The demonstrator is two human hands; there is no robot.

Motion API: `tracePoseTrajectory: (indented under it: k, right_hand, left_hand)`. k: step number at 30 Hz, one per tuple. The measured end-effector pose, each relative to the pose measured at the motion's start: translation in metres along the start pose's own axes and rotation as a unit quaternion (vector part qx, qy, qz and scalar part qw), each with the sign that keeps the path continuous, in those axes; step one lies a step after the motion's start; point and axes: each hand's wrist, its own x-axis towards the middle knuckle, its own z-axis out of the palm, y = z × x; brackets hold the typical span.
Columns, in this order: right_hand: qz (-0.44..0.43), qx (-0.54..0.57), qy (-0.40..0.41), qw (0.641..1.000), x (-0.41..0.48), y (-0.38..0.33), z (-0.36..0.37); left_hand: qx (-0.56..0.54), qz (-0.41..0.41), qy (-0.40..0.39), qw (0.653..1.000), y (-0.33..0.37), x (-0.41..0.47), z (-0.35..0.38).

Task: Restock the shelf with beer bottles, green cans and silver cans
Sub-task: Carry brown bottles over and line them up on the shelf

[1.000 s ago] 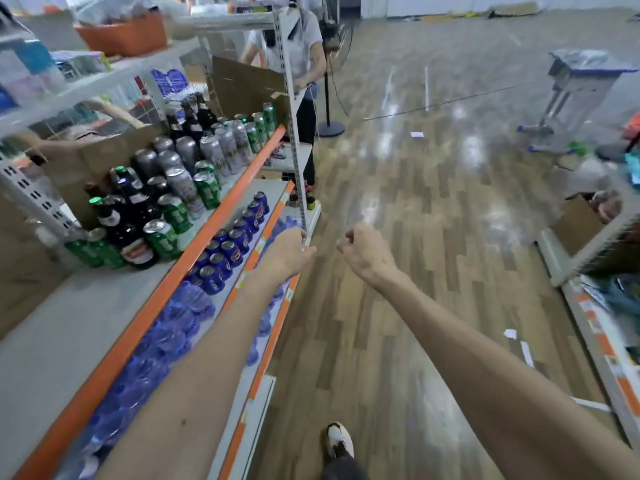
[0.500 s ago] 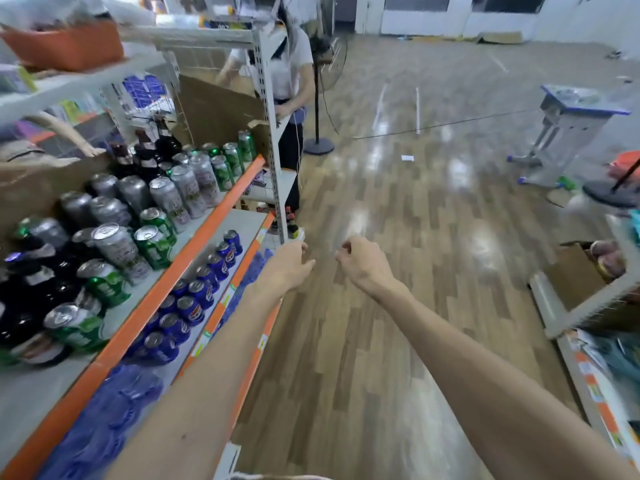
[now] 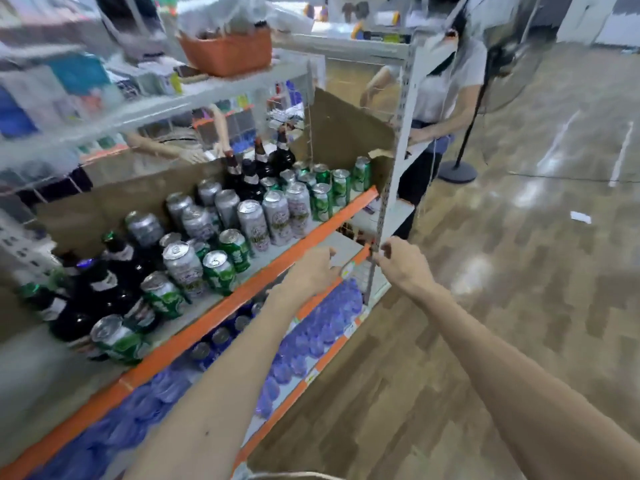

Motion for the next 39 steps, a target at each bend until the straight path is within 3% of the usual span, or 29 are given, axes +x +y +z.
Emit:
tracePoseTrajectory:
  k: [6,11,20,28,39]
  right_hand:
    - [-0.107,0.013,-0.068,0.992,0.099,-0.043,0.016]
    - [-0.183,0.024,-0.061,0.981,0.181,-0.097,0.038]
    - [-0.267,0.008,-0.111,0.957,0.300,-0.184,0.088]
    - [-0.272,-0.005,-0.139,0.952,0.372,-0.222,0.112]
    - [-0.254,0.031,-0.171,0.951,0.466,-0.241,0.145]
  left_hand:
    - [-0.002,-0.087,0.110,0.990,-0.033,0.043,-0.050]
    - [-0.015,-0.126,0.191,0.973,-0.056,0.098,-0.095]
    - [-0.035,-0.191,0.262,0.945,-0.125,0.195,-0.143]
    - [-0.033,-0.264,0.259,0.929,-0.166,0.242,-0.163]
    - [-0.095,-0.274,0.249,0.924,-0.173,0.288,-0.164]
